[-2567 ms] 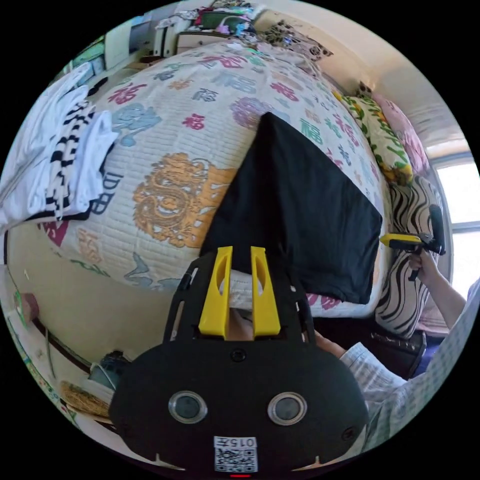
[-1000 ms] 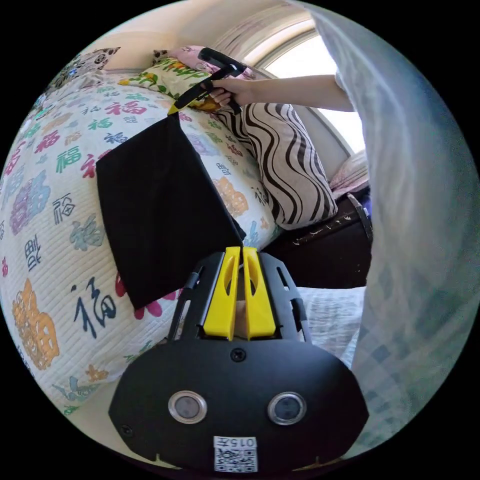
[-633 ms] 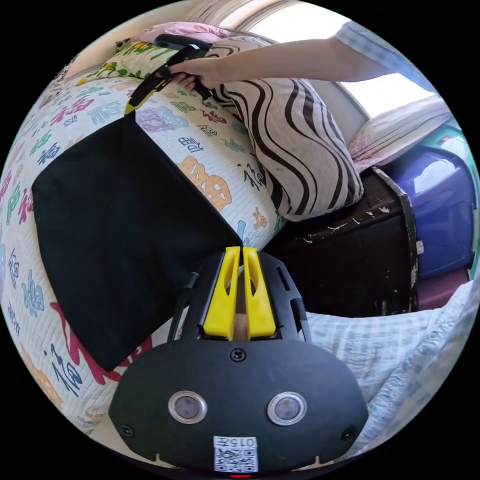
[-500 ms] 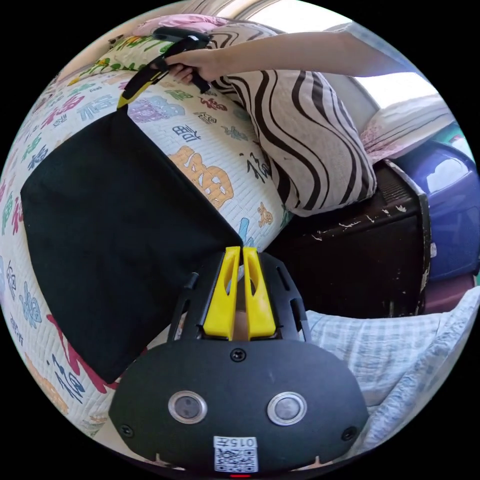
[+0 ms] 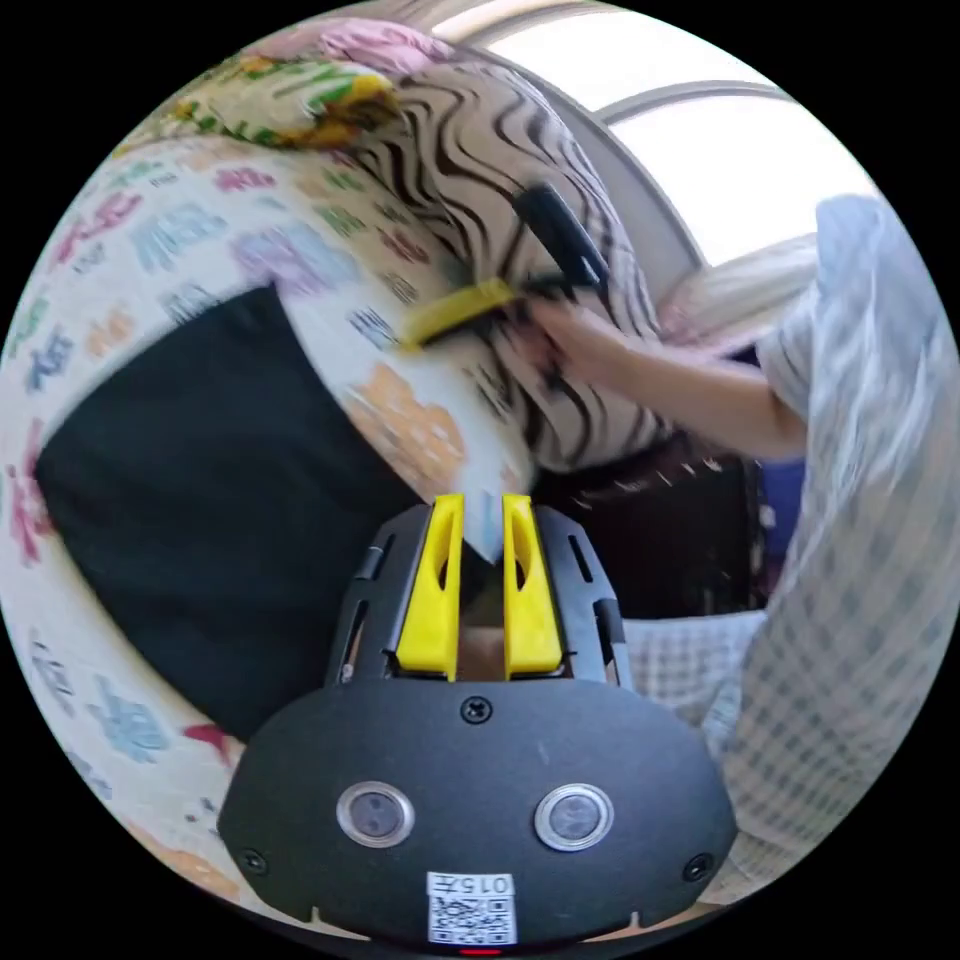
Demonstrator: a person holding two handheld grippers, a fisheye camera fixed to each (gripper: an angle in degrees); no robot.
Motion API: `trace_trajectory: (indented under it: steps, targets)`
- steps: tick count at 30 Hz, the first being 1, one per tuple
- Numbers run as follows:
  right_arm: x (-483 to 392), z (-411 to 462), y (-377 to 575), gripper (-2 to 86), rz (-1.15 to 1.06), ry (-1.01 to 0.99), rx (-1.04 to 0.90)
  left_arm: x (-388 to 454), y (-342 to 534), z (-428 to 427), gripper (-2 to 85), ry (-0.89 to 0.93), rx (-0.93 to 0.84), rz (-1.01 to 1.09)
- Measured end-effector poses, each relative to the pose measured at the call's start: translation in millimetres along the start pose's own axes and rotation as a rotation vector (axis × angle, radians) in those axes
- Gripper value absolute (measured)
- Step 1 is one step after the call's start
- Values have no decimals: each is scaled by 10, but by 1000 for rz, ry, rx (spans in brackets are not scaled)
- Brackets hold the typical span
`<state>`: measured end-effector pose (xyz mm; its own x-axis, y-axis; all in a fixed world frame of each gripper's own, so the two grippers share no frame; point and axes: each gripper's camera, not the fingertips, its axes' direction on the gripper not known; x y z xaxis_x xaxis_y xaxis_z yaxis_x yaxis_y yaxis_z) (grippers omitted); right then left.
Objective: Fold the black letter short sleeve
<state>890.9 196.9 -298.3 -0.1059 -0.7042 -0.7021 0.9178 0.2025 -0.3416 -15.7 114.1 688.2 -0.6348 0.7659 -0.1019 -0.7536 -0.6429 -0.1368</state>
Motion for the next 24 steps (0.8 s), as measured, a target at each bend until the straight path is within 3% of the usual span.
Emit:
trace_trajectory:
  steps: [2,4,9,13,18,21,24]
  targets:
    - [-80,151,459,67,95,-42,-35,-511,-495,-293,80,-205,77,19]
    - [-99,283,785,75,187,-85,-56,-901,-892,-327,88,-298,71,33]
    - [-123,511,1387,77,332,-184,-81,-1468,-1665,28,75,-324,-52,137]
    - [-14,616,1612,54,378,-199,-93,-1819,-1931,403,8,-320,-186,138]
    - [50,509,1837,23,375,-186,-56,-2103,-2029,430,-4,-418,-167,118]
    - [85,408,1932,26,385,-203,-53,-2304,-1992,187,3,-368,-101,76]
    - [170,77,1949,30,336,-239,19,-2478,-1740,-453,45,-272,76,7]
